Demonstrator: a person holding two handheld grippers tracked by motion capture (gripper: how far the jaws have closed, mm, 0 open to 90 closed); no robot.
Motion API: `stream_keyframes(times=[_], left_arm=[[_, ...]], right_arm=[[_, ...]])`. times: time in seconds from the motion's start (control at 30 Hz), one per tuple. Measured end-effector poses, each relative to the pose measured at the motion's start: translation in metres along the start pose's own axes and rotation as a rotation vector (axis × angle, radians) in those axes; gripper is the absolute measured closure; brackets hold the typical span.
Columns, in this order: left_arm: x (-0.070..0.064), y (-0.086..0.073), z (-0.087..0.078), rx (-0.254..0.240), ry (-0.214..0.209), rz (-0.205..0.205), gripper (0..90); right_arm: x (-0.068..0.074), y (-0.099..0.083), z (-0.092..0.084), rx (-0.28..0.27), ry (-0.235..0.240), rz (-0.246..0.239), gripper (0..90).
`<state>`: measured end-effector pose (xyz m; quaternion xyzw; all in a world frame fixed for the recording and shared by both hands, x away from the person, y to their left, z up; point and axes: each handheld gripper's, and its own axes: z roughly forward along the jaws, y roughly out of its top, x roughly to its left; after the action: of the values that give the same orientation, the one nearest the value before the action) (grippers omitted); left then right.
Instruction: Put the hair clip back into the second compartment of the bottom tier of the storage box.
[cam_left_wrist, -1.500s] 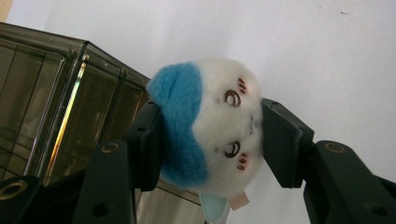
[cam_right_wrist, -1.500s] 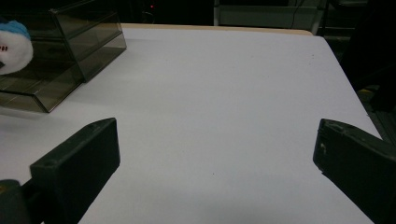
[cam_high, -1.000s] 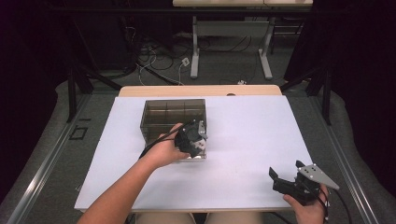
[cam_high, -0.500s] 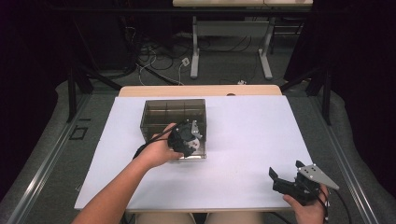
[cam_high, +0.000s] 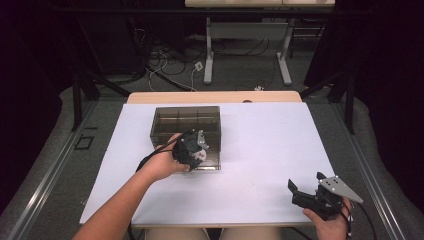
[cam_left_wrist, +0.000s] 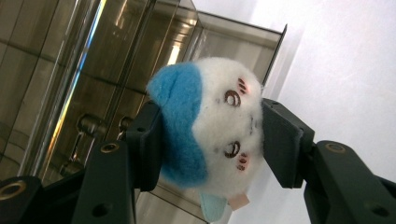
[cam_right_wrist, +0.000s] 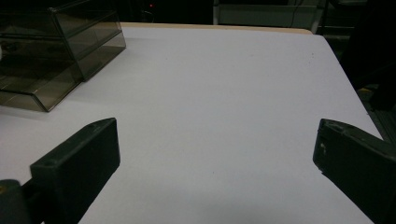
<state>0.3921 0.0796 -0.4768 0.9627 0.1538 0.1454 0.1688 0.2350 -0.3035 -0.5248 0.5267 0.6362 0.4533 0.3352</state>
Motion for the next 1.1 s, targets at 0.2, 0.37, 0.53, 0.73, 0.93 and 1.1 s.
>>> stream_keyframes(times=[0.2, 0.37, 0.53, 0.73, 0.93, 1.1], left_arm=[[0.002, -0.006, 0.003, 0.004, 0.004, -0.011, 46.1], [0.005, -0.009, 0.004, 0.014, 0.001, -0.017, 46.0], [0.006, -0.013, 0.005, 0.021, 0.003, -0.022, 45.9], [0.007, -0.017, 0.008, 0.026, 0.002, -0.033, 45.7], [0.009, -0.019, 0.01, 0.032, 0.002, -0.036, 45.6], [0.01, -0.021, 0.013, 0.046, 0.0, -0.039, 45.5]], right_arm=[[0.0, 0.0, 0.0, 0.001, 0.0, 0.001, 0.4], [0.0, 0.0, 0.0, 0.005, -0.001, 0.003, 0.4], [0.0, 0.0, 0.0, 0.003, 0.0, 0.003, 0.4], [0.0, 0.0, 0.0, 0.008, 0.0, -0.001, 0.4], [0.0, 0.0, 0.0, 0.008, 0.0, -0.001, 0.4], [0.0, 0.0, 0.0, 0.004, -0.001, 0.002, 0.4]])
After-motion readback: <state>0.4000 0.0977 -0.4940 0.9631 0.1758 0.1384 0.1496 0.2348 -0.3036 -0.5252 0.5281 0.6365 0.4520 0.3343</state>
